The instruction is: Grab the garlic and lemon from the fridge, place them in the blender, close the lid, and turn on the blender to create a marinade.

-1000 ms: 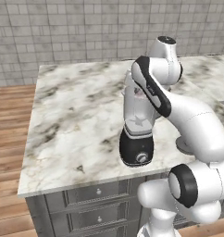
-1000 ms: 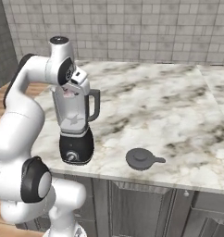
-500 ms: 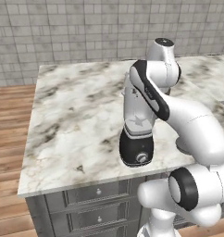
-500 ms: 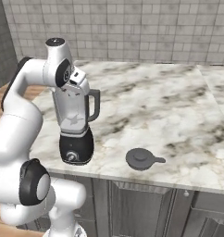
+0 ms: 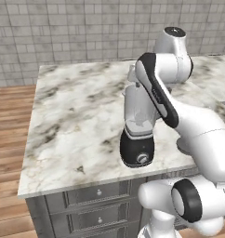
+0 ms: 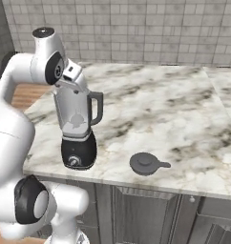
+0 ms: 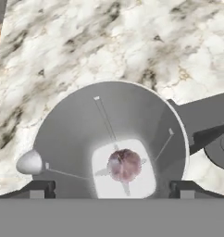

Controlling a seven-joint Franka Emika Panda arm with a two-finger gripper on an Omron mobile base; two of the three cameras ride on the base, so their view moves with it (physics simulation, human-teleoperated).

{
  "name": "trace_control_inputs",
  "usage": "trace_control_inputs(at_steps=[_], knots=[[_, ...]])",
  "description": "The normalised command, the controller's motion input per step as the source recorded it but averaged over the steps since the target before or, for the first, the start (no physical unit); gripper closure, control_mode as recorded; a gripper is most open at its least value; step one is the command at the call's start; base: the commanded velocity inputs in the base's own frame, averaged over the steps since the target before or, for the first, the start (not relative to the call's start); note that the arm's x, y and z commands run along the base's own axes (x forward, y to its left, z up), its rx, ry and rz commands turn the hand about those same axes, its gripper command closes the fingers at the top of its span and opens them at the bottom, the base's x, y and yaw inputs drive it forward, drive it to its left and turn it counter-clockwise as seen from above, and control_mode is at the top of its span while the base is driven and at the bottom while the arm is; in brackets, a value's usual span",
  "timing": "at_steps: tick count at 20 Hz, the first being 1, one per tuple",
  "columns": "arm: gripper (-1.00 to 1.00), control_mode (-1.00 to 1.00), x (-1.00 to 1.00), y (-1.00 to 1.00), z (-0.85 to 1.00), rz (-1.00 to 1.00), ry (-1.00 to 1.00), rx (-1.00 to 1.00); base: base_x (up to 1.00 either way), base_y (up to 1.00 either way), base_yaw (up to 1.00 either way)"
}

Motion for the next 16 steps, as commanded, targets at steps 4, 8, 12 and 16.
trace_control_inputs(at_steps=[4,8,12,16], knots=[[-1.0,-1.0,-1.0,0.0,-0.12,0.0,-0.09,-0.02,0.0,0.0,0.0],[-1.0,-1.0,-1.0,0.0,-0.51,0.0,-0.09,-0.02,0.0,0.0,0.0],[-1.0,-1.0,-1.0,0.18,-0.7,0.0,-0.01,-0.07,0.0,0.0,0.0],[-1.0,-1.0,-0.8,0.28,-0.74,0.0,0.04,-0.1,0.0,0.0,0.0]])
